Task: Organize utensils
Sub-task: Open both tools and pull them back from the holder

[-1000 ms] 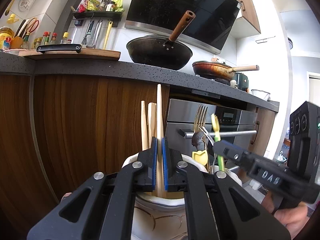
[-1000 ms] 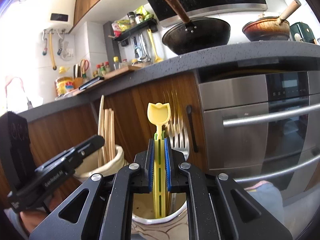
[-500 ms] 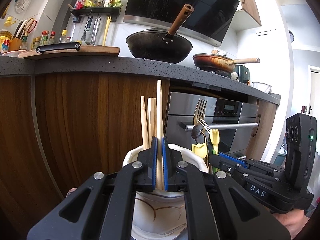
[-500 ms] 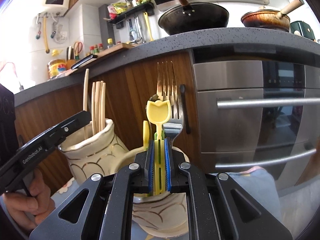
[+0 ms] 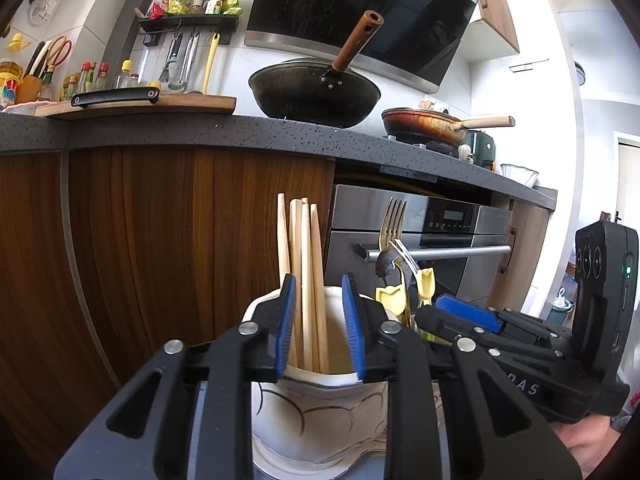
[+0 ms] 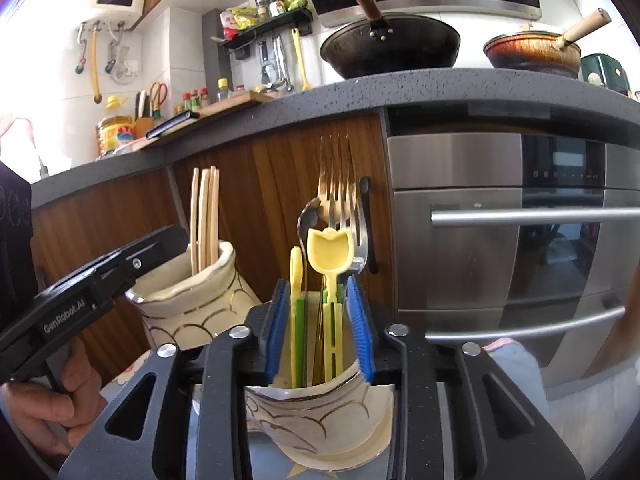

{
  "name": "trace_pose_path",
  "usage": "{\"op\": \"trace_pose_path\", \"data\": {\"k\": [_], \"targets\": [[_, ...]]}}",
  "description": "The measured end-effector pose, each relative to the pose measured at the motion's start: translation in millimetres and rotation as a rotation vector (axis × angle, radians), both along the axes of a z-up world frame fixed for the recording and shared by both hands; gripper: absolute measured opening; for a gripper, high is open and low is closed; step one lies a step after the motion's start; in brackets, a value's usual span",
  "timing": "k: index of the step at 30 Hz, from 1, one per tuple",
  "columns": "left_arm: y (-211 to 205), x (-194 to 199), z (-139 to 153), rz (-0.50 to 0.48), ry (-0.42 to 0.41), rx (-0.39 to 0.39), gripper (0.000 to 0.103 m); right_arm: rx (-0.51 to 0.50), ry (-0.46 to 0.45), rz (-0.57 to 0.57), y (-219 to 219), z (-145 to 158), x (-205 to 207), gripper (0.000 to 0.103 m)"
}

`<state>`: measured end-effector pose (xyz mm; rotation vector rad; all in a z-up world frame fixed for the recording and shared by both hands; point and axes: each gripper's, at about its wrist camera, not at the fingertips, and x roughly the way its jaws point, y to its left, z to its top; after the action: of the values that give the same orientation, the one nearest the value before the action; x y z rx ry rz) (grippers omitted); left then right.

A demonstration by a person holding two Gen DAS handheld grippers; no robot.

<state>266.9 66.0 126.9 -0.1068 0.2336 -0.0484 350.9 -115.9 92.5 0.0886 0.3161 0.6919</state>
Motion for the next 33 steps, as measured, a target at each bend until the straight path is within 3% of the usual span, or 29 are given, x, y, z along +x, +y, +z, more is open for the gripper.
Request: {"op": "trace_pose_path", "data": {"k": [6,11,19,28,33], "targets": [[-1,-12,5,-0.008,-0.035,0.010,0.043,0.033,-0.010,-0.023,-15,5,-5,0.054],[0,-24,8,0.001,-0.062,0.033,0.069,0.038,-0.017,-0.030,-24,6,-12,0.066],[9,-51,2,0.051,-0.113,0.034,0.095,0.025,-0.063,-0.038,-28,4,-32,0.090],[21,-77,-16,0.128,-0.117,0.016,0.097,-0.033,-0.081,-0.052,-27,-12,-61,0.098],[20,-88,-23,0.134,-0.119,0.017,0.097,-0.052,-0.142,-0.057,-31,-19,-83,0.098]]}}
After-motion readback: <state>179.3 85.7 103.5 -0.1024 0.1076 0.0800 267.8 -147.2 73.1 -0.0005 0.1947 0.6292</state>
